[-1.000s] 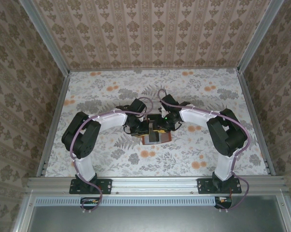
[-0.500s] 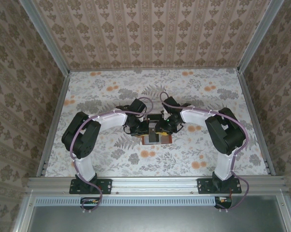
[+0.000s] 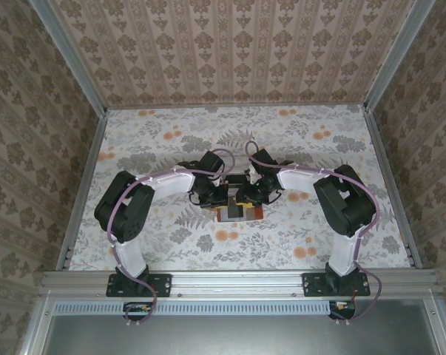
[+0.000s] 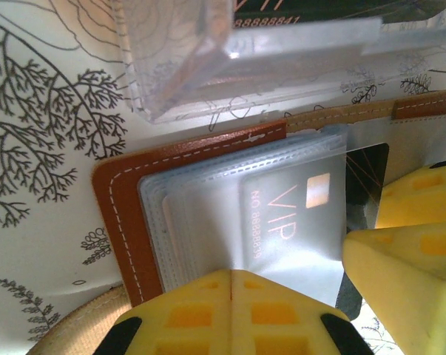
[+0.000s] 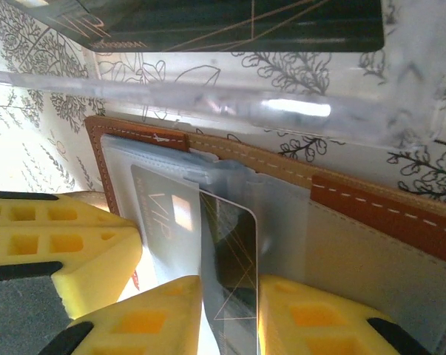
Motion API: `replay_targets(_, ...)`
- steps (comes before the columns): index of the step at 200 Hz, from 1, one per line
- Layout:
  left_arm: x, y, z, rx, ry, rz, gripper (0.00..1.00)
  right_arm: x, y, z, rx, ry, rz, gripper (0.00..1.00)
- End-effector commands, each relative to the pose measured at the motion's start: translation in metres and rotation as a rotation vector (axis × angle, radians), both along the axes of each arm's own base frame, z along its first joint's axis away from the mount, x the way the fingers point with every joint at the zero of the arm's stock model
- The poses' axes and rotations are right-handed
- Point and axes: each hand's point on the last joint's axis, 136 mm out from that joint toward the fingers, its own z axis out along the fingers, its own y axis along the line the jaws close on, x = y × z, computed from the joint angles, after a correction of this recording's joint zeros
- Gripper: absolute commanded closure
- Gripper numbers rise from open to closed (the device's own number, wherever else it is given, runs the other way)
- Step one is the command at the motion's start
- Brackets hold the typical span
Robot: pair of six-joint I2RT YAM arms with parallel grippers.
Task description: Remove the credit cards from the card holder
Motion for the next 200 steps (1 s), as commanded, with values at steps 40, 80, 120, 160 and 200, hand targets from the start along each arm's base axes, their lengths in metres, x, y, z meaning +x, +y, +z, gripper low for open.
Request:
replay_targets(40, -0.006, 0.014, -0.011, 0.073, 0.038, -0.008, 0.98, -0.004, 0.002, 0.013, 0.058, 0.01, -0.008, 0.81)
replay_targets(80, -0.006, 0.013, -0.009, 0.071, 0.034, -0.008, 0.98, -0.004, -0.003, 0.012, 0.038, 0.008, -0.015, 0.87)
replay_targets(120, -0.005, 0.013, -0.009, 0.072, 0.032, -0.01, 0.98, -0.005, -0.023, 0.007, -0.056, -0.002, -0.015, 0.9)
replay_targets(160, -0.006, 0.013, -0.009, 0.072, 0.034, -0.011, 0.98, -0.006, -0.047, 0.008, -0.178, -0.023, 0.008, 0.91)
replay_targets(200, -0.006, 0.013, -0.008, 0.069, 0.033, -0.011, 0.98, -0.004, -0.056, 0.012, -0.237, -0.039, 0.02, 0.91)
